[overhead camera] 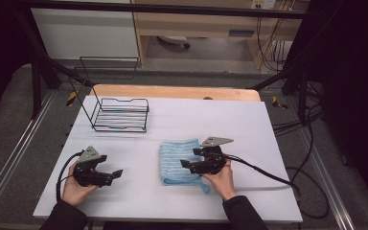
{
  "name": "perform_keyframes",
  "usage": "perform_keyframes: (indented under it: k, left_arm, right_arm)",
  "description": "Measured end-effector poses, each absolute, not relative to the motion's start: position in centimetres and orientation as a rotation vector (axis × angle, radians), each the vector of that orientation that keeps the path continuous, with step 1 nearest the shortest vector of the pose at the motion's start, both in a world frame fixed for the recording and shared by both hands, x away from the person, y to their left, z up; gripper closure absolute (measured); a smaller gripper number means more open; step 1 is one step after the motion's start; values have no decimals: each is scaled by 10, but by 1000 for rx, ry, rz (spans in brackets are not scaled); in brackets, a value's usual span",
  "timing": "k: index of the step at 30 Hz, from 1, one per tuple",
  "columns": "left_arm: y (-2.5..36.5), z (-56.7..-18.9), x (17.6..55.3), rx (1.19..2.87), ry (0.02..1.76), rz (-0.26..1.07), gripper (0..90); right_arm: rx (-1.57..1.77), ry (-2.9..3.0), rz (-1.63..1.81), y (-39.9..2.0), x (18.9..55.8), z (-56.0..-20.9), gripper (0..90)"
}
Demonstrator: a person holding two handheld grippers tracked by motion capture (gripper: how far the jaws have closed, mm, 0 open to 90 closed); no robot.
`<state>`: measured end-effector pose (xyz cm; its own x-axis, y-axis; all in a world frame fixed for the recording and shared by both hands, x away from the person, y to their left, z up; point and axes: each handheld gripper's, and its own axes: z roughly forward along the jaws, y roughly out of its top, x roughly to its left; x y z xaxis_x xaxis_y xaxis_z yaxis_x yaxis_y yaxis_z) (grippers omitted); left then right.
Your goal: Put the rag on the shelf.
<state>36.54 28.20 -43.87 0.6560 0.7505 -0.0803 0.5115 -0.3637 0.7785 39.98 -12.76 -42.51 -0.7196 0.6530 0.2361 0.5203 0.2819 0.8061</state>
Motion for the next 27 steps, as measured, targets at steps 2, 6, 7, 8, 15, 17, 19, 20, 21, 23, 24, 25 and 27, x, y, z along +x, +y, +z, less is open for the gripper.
perform_keyframes:
  k: [2,6,7,8,15,17,19,20,21,23,24,25,27]
  left_arm:
    - [280,-439,365,2047,981,369,98]
    - [279,-438,365,2047,980,366,98]
    - [278,-438,365,2044,980,364,98]
    - [278,-437,365,2041,980,359,98]
    - [269,-434,366,2045,979,358,96]
    - [266,-433,367,2040,982,355,95]
    - [263,-431,368,2040,986,354,94]
    - [261,-430,369,2035,991,352,92]
    - [259,-429,370,2035,991,353,91]
    - [255,-427,372,2031,992,343,91]
    - [252,-426,373,2030,994,344,91]
    - [249,-424,374,2032,994,345,91]
    - [243,-422,377,2037,991,345,91]
  right_arm:
    - [1126,2393,1431,-134,402,-427,177]
    - [1141,2397,1425,-144,405,-428,135]
    - [1152,2389,1430,-151,406,-428,107]
    - [1160,2383,1435,-154,407,-428,95]
    - [1193,2347,1449,-173,406,-428,42]
    - [1195,2345,1458,-180,403,-429,32]
    - [1184,2350,1453,-183,402,-430,27]
    - [1172,2349,1449,-187,400,-430,20]
    - [1172,2351,1449,-189,399,-430,17]
    - [1172,2349,1449,-192,398,-430,15]
    - [1168,2343,1453,-196,397,-430,12]
    - [1168,2343,1453,-196,397,-430,12]
    - [1168,2335,1457,-200,396,-430,11]
